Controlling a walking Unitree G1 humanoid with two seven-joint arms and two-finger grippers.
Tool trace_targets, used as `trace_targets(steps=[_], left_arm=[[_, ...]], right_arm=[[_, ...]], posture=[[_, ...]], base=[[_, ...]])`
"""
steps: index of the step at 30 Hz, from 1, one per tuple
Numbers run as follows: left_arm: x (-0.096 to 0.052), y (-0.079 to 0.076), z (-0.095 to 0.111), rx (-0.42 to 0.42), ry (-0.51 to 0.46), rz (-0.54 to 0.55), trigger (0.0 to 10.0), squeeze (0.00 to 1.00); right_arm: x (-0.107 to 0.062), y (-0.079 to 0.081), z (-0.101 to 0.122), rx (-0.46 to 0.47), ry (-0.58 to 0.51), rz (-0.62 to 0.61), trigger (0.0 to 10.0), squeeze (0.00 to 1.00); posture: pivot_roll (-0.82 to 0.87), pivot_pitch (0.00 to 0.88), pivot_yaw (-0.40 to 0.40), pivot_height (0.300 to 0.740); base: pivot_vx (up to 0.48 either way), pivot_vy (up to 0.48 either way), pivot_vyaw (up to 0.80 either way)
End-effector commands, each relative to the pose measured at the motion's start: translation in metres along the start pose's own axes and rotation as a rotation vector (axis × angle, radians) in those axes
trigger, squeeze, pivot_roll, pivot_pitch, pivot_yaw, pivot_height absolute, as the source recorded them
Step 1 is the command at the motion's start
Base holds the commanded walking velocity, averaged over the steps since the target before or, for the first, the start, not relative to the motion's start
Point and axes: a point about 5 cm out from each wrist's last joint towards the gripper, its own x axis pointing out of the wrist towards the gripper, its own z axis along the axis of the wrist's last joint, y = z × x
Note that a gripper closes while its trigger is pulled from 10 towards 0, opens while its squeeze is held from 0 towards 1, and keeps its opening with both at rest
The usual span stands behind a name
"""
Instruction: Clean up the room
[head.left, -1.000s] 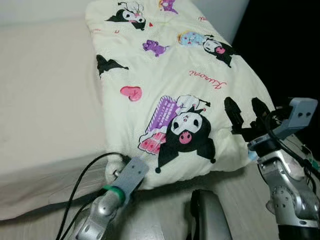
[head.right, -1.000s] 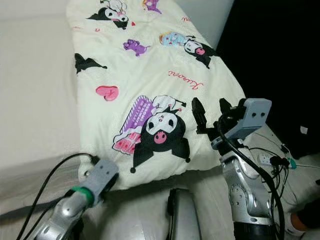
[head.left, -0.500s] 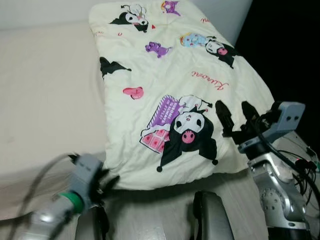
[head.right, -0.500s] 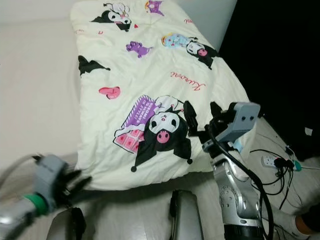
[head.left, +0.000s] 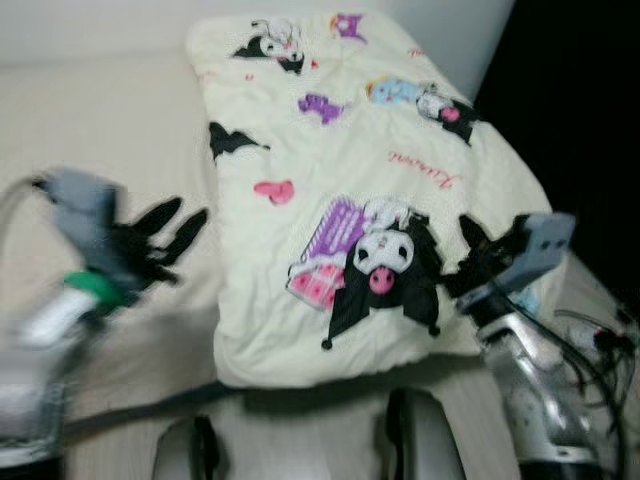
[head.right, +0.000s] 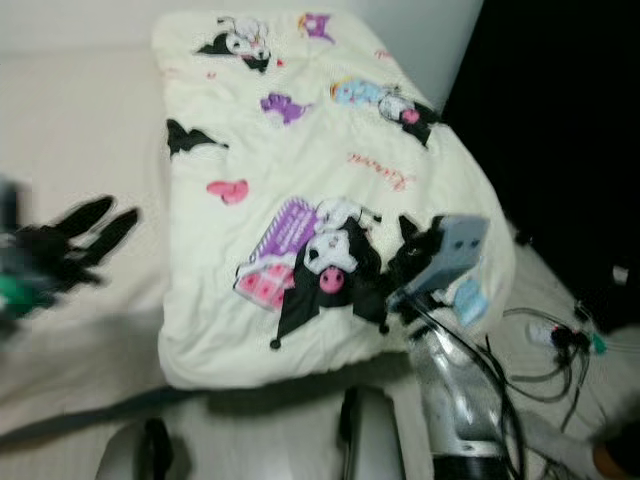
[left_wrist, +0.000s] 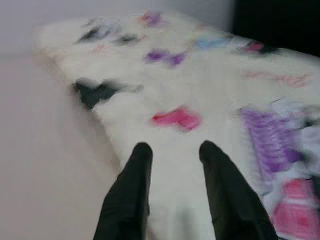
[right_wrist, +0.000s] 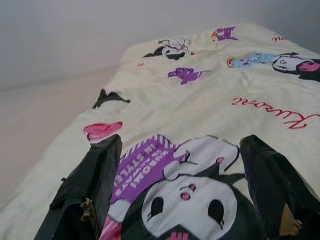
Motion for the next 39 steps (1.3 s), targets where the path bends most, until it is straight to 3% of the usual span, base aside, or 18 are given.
trace_targets(steps=[1, 4, 10, 16, 25, 26, 33, 39], left_arm=[[-0.001, 0.005, -0.014, 0.041, 0.044, 0.116, 10.0, 0.00], [0.001, -0.012, -0.048, 0.025, 0.115, 0.203, 10.0, 0.00], [-0.002, -0.029, -0.066, -0.040, 0.163, 0.185, 10.0, 0.00], [0.011, -0.036, -0.051, -0.077, 0.103, 0.175, 10.0, 0.00], [0.025, -0.048, -0.042, -0.073, 0.048, 0.154, 10.0, 0.00], [0.028, -0.055, -0.038, -0.086, 0.040, 0.126, 10.0, 0.00], [0.033, -0.072, -0.032, -0.095, 0.028, 0.043, 10.0, 0.00], [0.035, -0.076, -0.033, -0.083, 0.027, 0.014, 10.0, 0.00]], right_arm=[[-0.005, -0.001, -0.004, -0.019, 0.010, -0.016, 10.0, 0.00], [-0.007, 0.005, -0.015, 0.003, 0.042, -0.022, 10.0, 0.00], [-0.008, 0.010, -0.025, -0.009, 0.079, -0.006, 10.0, 0.00], [-0.004, 0.000, -0.029, -0.127, 0.059, -0.046, 10.0, 0.00], [-0.007, -0.004, -0.032, -0.142, 0.064, -0.074, 10.0, 0.00], [-0.008, -0.006, -0.032, -0.146, 0.065, -0.078, 10.0, 0.00], [-0.008, -0.013, -0.031, -0.163, 0.053, -0.099, 10.0, 0.00], [-0.010, -0.014, -0.031, -0.167, 0.050, -0.107, 10.0, 0.00]], posture=[[-0.08, 0.105, 0.044, 0.450], [-0.10, 0.082, 0.026, 0.450], [-0.11, 0.069, 0.014, 0.450], [-0.10, 0.061, 0.019, 0.465], [-0.11, 0.063, 0.029, 0.495], [-0.11, 0.063, 0.031, 0.504], [-0.12, 0.063, 0.038, 0.529], [-0.13, 0.063, 0.041, 0.549]], base=[[0.000, 0.000, 0.00], [0.000, 0.000, 0.00], [0.000, 0.000, 0.00], [0.000, 0.000, 0.00], [0.000, 0.000, 0.00], [0.000, 0.000, 0.00], [0.000, 0.000, 0.00], [0.000, 0.000, 0.00]])
